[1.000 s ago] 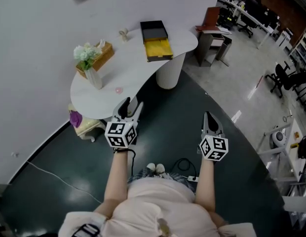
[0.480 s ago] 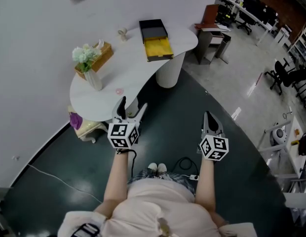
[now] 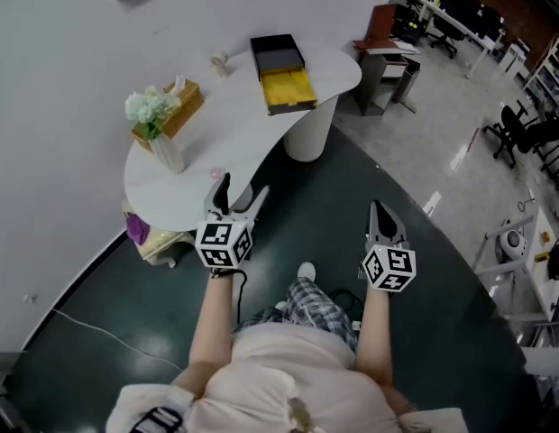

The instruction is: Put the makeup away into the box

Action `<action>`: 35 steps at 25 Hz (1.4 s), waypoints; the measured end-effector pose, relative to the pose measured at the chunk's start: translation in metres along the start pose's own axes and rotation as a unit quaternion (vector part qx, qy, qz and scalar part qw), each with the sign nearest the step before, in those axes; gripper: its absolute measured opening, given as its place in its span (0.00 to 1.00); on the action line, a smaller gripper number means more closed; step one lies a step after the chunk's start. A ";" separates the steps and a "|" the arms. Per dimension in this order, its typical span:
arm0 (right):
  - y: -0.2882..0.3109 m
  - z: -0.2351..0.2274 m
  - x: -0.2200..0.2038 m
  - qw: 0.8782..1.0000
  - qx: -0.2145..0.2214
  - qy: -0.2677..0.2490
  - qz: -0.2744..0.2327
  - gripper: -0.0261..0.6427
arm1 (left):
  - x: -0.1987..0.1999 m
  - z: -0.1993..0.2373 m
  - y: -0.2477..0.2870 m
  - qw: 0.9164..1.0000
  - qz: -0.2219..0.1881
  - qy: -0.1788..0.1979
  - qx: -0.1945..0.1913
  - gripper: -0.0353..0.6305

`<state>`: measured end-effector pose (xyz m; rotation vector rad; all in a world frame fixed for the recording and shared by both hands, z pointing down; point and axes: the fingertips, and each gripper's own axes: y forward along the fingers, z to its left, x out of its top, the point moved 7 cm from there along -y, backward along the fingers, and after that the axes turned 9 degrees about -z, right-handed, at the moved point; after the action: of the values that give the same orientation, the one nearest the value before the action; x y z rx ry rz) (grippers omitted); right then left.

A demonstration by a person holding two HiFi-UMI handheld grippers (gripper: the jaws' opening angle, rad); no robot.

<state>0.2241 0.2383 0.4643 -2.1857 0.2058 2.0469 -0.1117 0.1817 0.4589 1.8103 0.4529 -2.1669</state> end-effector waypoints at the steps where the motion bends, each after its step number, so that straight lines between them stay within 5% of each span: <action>1: 0.005 -0.002 -0.001 1.000 0.000 0.000 0.001 0.06 | 0.000 0.001 0.006 1.000 0.000 0.001 -0.002 0.63; 15: 0.190 -0.058 -0.015 0.999 0.043 0.006 -0.010 0.06 | -0.018 0.051 0.165 1.000 -0.006 0.009 0.021 0.63; 25: 0.445 -0.092 0.006 0.985 0.170 0.009 0.009 0.06 | -0.009 0.123 0.330 0.991 -0.016 0.018 0.133 0.63; 35: 0.572 -0.060 0.013 0.965 0.261 0.009 0.019 0.06 | -0.006 0.173 0.365 0.975 -0.001 0.027 0.219 0.63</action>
<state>0.1721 -0.3343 0.4505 -1.8780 0.7044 1.7306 -0.1168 -0.2219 0.4719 2.0883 -0.0212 -2.3608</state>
